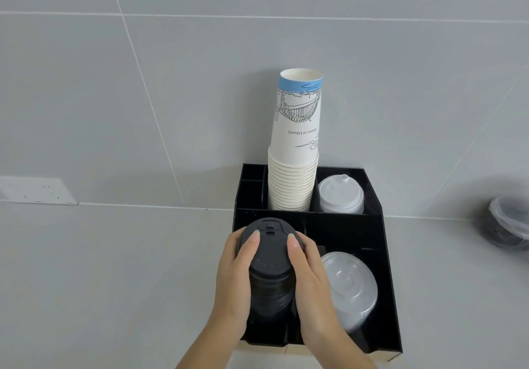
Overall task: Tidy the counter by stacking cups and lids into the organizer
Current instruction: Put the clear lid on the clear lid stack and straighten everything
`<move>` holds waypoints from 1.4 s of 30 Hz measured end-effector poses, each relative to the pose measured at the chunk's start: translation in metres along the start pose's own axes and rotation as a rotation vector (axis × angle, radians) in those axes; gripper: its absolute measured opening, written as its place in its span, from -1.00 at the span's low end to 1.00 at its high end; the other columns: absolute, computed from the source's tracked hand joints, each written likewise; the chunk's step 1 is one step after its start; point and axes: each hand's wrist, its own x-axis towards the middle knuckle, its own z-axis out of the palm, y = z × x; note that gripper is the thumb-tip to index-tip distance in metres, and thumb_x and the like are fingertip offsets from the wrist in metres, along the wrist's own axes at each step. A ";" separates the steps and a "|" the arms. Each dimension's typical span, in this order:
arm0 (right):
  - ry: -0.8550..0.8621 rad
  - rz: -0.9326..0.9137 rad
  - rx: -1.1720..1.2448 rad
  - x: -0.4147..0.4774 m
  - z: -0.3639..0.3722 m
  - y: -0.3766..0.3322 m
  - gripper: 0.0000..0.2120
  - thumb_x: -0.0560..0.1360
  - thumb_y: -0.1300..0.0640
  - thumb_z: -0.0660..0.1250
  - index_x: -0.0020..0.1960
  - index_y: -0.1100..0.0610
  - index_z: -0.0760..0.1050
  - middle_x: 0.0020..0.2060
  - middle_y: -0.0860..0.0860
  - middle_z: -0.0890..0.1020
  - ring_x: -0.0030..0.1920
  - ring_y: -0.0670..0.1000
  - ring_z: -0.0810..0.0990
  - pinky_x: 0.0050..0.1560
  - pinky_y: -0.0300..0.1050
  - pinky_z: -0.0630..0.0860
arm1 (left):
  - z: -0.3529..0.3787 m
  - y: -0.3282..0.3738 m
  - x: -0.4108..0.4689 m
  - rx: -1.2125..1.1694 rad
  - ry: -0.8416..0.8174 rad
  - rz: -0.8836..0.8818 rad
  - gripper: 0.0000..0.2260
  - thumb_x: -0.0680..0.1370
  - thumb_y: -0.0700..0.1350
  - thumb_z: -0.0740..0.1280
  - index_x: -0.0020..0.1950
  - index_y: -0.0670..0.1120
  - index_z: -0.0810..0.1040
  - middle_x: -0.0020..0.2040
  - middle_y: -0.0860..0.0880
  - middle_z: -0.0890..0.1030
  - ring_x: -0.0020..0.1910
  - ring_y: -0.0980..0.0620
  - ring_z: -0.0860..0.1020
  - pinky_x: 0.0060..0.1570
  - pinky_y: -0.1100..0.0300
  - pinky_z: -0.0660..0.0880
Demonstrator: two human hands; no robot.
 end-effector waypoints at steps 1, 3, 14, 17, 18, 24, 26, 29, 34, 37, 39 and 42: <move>0.008 0.013 -0.014 0.002 0.001 -0.002 -0.79 0.54 0.00 0.20 0.14 -0.02 0.47 -0.01 -0.06 0.63 -0.02 -0.14 0.62 0.10 -0.16 0.53 | 0.001 0.000 0.001 -0.011 0.019 -0.022 -0.79 0.54 -0.07 0.25 0.14 -0.04 0.54 0.05 -0.06 0.65 0.05 -0.02 0.61 -0.08 0.19 0.53; 0.016 0.026 -0.046 0.006 0.004 -0.005 -0.82 0.55 0.02 0.19 0.12 -0.01 0.47 -0.03 -0.05 0.62 -0.01 -0.11 0.61 0.08 -0.15 0.53 | 0.002 -0.001 0.003 -0.040 0.058 -0.076 -0.79 0.54 -0.06 0.25 0.13 -0.06 0.55 0.05 -0.09 0.65 0.06 -0.07 0.60 0.01 0.06 0.53; -0.022 -0.002 -0.140 0.008 0.001 0.003 -0.80 0.58 0.05 0.12 0.17 -0.05 0.43 -0.05 -0.13 0.60 -0.11 -0.30 0.57 -0.18 -0.44 0.50 | 0.004 -0.009 0.000 -0.039 0.118 -0.054 -0.79 0.56 -0.10 0.22 0.14 -0.09 0.53 0.06 -0.13 0.63 0.06 -0.11 0.59 -0.02 0.09 0.52; -0.023 -0.006 -0.163 0.009 0.000 0.004 -0.81 0.59 0.04 0.12 0.17 -0.06 0.41 -0.06 -0.16 0.58 -0.14 -0.36 0.55 -0.23 -0.49 0.47 | 0.004 -0.009 -0.001 -0.045 0.113 -0.062 -0.79 0.56 -0.09 0.22 0.15 -0.09 0.53 0.07 -0.14 0.63 0.07 -0.12 0.59 0.02 0.04 0.52; -0.023 -0.007 -0.169 0.009 0.000 0.004 -0.81 0.59 0.04 0.12 0.17 -0.07 0.41 -0.06 -0.17 0.58 -0.14 -0.37 0.55 -0.24 -0.51 0.47 | 0.003 -0.008 -0.001 -0.037 0.104 -0.062 -0.79 0.56 -0.09 0.22 0.15 -0.09 0.53 0.08 -0.14 0.62 0.07 -0.12 0.59 0.02 0.05 0.52; -0.065 -0.010 -0.221 0.008 -0.004 -0.004 -0.75 0.56 -0.06 0.14 0.21 -0.09 0.41 0.05 -0.16 0.57 0.04 -0.24 0.54 -0.06 -0.45 0.48 | -0.002 -0.001 0.000 0.029 0.044 -0.044 -0.74 0.56 0.00 0.23 0.17 -0.05 0.54 0.07 -0.07 0.64 0.08 -0.04 0.59 0.00 0.13 0.52; -0.079 -0.030 -0.255 0.007 -0.008 -0.008 -0.59 0.52 -0.14 0.15 0.32 -0.06 0.36 0.21 -0.14 0.51 0.20 -0.19 0.47 0.22 -0.27 0.42 | -0.006 0.001 0.001 0.071 0.018 -0.026 -0.71 0.54 0.07 0.23 0.17 -0.03 0.56 0.09 -0.04 0.65 0.10 -0.01 0.59 0.08 0.10 0.51; -0.070 -0.099 -0.295 0.003 -0.015 -0.019 -0.40 0.44 -0.24 0.15 0.43 -0.07 0.24 0.34 -0.13 0.40 0.33 -0.17 0.34 0.34 -0.20 0.26 | -0.010 0.011 0.000 0.162 0.012 0.058 -0.63 0.51 0.13 0.25 0.23 -0.02 0.53 0.17 0.01 0.61 0.21 0.04 0.53 0.27 0.07 0.42; -0.014 -0.255 -0.290 -0.005 -0.034 -0.043 -0.36 0.39 -0.22 0.18 0.44 -0.08 0.22 0.37 -0.16 0.37 0.36 -0.20 0.32 0.32 -0.24 0.23 | -0.013 0.044 -0.011 0.243 0.081 0.270 -0.54 0.50 0.15 0.25 0.35 0.00 0.41 0.28 0.13 0.47 0.14 0.42 0.41 0.03 0.52 0.31; 0.023 -0.329 -0.308 -0.009 -0.048 -0.056 -0.32 0.36 -0.23 0.16 0.44 -0.07 0.22 0.38 -0.13 0.37 0.36 -0.20 0.32 0.29 -0.31 0.24 | -0.005 0.062 -0.024 0.237 0.061 0.424 -0.52 0.43 0.21 0.27 0.32 0.14 0.38 0.33 0.19 0.45 0.26 0.38 0.37 0.16 0.41 0.29; 0.051 -0.363 -0.321 -0.013 -0.056 -0.064 -0.33 0.36 -0.23 0.14 0.44 -0.09 0.21 0.38 -0.15 0.37 0.35 -0.21 0.32 0.22 -0.35 0.23 | 0.008 0.070 -0.035 0.234 0.003 0.510 -0.55 0.39 0.24 0.25 0.27 0.23 0.37 0.33 0.22 0.44 0.31 0.34 0.37 0.25 0.33 0.30; 0.097 -0.387 -0.304 -0.020 -0.068 -0.071 -0.38 0.36 -0.23 0.13 0.41 -0.14 0.22 0.35 -0.18 0.38 0.33 -0.23 0.33 0.18 -0.37 0.25 | 0.034 0.069 -0.051 0.310 -0.101 0.621 -0.52 0.40 0.22 0.22 0.31 0.20 0.33 0.30 0.28 0.43 0.32 0.35 0.35 0.25 0.39 0.29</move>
